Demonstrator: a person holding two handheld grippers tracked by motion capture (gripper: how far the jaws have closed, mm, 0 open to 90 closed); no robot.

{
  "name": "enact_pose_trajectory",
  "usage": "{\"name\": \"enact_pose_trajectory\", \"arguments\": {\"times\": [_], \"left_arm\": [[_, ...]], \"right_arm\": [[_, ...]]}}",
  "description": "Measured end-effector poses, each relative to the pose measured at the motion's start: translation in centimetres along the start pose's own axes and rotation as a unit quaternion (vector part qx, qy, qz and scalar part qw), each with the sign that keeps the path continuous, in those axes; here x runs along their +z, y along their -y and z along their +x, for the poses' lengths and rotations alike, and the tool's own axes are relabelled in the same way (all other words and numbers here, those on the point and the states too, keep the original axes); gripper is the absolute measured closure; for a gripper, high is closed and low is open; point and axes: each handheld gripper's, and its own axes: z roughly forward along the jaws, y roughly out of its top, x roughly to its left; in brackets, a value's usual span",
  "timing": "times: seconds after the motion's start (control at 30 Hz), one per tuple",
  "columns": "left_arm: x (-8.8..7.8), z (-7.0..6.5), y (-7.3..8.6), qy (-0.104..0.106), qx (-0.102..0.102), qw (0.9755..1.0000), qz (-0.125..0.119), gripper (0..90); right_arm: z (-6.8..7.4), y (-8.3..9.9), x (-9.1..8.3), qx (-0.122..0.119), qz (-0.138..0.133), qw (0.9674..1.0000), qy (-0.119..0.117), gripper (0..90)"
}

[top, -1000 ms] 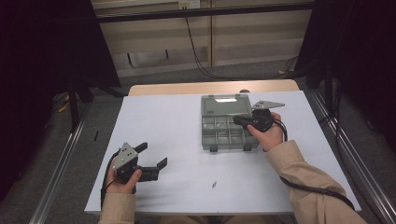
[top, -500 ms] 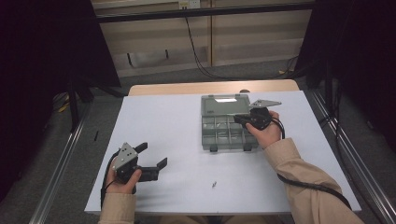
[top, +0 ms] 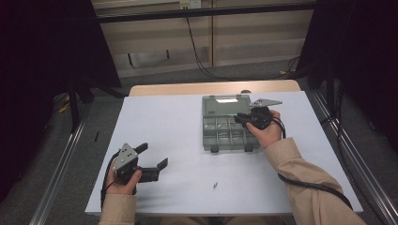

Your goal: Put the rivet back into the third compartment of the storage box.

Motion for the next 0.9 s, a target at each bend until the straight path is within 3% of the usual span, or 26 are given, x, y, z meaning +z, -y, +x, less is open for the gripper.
{"name": "enact_pose_trajectory", "arguments": {"times": [0.5,0.7,0.9], "left_arm": [[0.0,-0.1,-0.1,-0.001,0.007,1.0000,0.002,4.4],[0.0,-0.1,-0.1,0.000,0.007,1.0000,0.001,4.4],[0.0,-0.2,-0.1,-0.001,0.003,1.0000,-0.001,4.4]], "right_arm": [[0.8,0.3,-1.7,-0.003,-0.020,0.9994,-0.030,62.9],[1.0,1.0,-2.5,0.005,-0.034,0.9984,-0.046,51.0],[1.2,1.5,-2.9,0.005,-0.040,0.9977,-0.056,45.3]]}}
